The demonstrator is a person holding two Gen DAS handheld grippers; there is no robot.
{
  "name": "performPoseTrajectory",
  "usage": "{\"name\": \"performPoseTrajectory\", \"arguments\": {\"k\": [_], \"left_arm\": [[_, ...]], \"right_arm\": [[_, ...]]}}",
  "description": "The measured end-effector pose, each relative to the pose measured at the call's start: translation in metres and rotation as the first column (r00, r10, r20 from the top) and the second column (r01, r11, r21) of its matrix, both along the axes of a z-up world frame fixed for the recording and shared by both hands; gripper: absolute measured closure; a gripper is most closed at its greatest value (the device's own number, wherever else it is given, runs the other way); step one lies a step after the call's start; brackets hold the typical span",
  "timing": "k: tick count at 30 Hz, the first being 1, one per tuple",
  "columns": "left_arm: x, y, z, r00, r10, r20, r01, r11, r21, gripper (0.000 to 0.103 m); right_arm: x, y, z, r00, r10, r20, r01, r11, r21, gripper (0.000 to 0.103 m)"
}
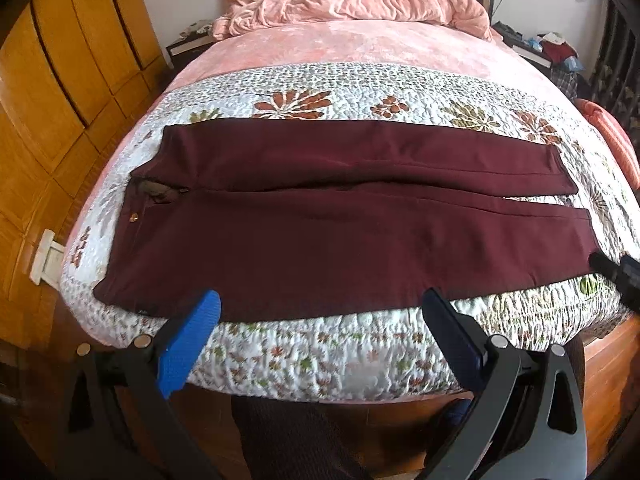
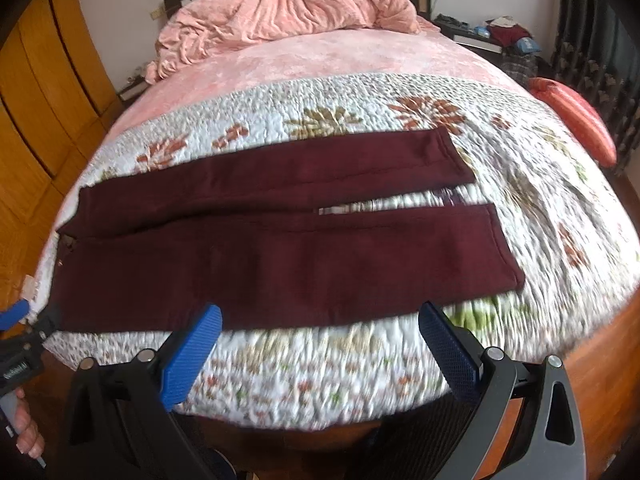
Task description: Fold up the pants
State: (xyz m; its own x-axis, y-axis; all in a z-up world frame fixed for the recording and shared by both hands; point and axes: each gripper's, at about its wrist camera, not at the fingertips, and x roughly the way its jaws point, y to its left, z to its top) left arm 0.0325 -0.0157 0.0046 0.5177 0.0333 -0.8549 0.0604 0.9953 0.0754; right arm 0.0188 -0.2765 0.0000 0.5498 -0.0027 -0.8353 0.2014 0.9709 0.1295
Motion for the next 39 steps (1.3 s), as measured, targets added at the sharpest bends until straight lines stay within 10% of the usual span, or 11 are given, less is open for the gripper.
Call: {"name": "performPoseTrajectory", "arguments": {"k": [10, 17, 23, 28, 30, 34, 39], "left_arm": [[0.056, -0.004, -0.02, 1.0, -0.028, 0.004, 0.029, 0.995, -0.099, 0.003], [0.078, -0.021, -0.038, 0.995, -0.095, -0.04, 0.087, 0.982, -0.17, 0.003], [0.083, -0.033, -0.04, 0.985, -0.168, -0.029, 0.165, 0.983, -0.08, 0.003], [0.099, -0.04, -0.047, 0.976, -0.212, -0.047, 0.206, 0.973, -0.1, 0.003], [0.11, -0.046, -0.052, 0.975, -0.214, -0.06, 0.207, 0.973, -0.101, 0.003], [0.142, -0.064, -0.058, 0.968, -0.244, -0.065, 0.235, 0.965, -0.115, 0.003], [0.19, -0.097, -0.059, 0.924, -0.382, -0.022, 0.38, 0.923, -0.061, 0.003]], "right_arm": [[0.157, -0.198, -0.041, 0.994, -0.023, -0.105, 0.013, 0.995, -0.099, 0.004], [0.233, -0.221, -0.089, 0.991, 0.014, -0.136, -0.037, 0.985, -0.17, 0.004], [0.273, -0.226, -0.129, 0.982, 0.038, -0.185, -0.063, 0.989, -0.135, 0.004], [0.275, -0.243, -0.14, 0.989, 0.05, -0.142, -0.05, 0.999, 0.008, 0.004], [0.268, -0.243, -0.136, 0.991, 0.073, -0.116, -0.072, 0.997, 0.012, 0.018], [0.254, -0.229, -0.12, 0.977, 0.199, -0.074, -0.198, 0.98, 0.019, 0.079], [0.23, -0.214, -0.084, 0.959, 0.283, 0.004, -0.283, 0.958, -0.056, 0.081]]}}
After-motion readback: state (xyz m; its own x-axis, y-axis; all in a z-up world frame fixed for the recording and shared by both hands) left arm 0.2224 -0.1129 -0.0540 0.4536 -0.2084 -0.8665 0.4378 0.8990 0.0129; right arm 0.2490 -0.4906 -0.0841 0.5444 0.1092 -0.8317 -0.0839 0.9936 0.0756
